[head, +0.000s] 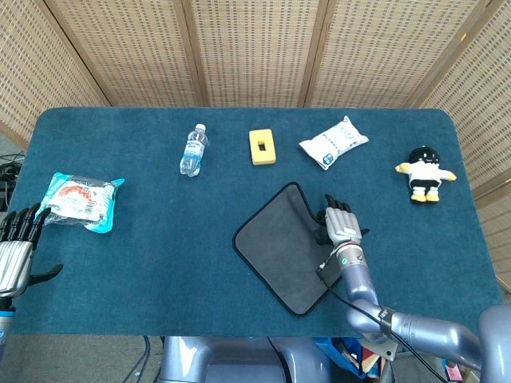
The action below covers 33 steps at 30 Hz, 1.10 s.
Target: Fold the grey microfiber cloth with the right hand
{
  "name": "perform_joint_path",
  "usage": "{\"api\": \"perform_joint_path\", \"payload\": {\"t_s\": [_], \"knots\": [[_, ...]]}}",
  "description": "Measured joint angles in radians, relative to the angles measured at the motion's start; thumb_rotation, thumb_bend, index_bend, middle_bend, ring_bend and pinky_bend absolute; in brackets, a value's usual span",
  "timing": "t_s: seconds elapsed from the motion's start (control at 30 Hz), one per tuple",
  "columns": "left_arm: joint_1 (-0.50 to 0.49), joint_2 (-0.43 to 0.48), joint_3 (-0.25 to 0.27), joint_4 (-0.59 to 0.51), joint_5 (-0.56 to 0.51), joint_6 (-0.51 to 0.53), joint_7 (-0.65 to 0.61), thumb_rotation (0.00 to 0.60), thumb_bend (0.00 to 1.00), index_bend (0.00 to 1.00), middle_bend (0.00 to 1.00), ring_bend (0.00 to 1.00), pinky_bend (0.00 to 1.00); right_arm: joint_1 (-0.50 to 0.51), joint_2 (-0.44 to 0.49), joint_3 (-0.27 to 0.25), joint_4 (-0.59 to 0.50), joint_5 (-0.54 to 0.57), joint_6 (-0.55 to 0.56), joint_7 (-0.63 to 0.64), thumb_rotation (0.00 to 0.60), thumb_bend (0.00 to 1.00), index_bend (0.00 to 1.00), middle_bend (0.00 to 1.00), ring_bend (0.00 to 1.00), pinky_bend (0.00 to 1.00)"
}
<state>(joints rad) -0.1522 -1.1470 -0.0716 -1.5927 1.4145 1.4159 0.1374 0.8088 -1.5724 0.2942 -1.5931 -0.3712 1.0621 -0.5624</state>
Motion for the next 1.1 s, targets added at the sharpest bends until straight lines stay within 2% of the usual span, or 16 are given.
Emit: {"api": "perform_joint_path", "payload": {"t_s": [0.43, 0.77, 1.1], "knots": [[0.004, 0.018, 0.005, -0.003, 0.012, 0.002, -0.041, 0.6, 0.17, 0.0, 0.0, 0.0, 0.0, 0.017, -0.044, -0.037, -0.135, -0.042, 0.139, -0.074, 0.6, 0.6, 0.61, 0.0, 0.0, 0.0], [0.006, 0.022, 0.007, -0.005, 0.018, 0.007, -0.049, 0.6, 0.17, 0.0, 0.0, 0.0, 0.0, 0.013, -0.1, -0.101, -0.172, -0.118, 0.192, -0.123, 0.6, 0.6, 0.61, 0.0, 0.0, 0.0], [0.007, 0.025, 0.006, -0.004, 0.017, 0.008, -0.056, 0.6, 0.17, 0.0, 0.0, 0.0, 0.0, 0.011, -0.152, -0.123, -0.179, -0.144, 0.21, -0.162, 0.6, 0.6, 0.61, 0.0, 0.0, 0.0]]}}
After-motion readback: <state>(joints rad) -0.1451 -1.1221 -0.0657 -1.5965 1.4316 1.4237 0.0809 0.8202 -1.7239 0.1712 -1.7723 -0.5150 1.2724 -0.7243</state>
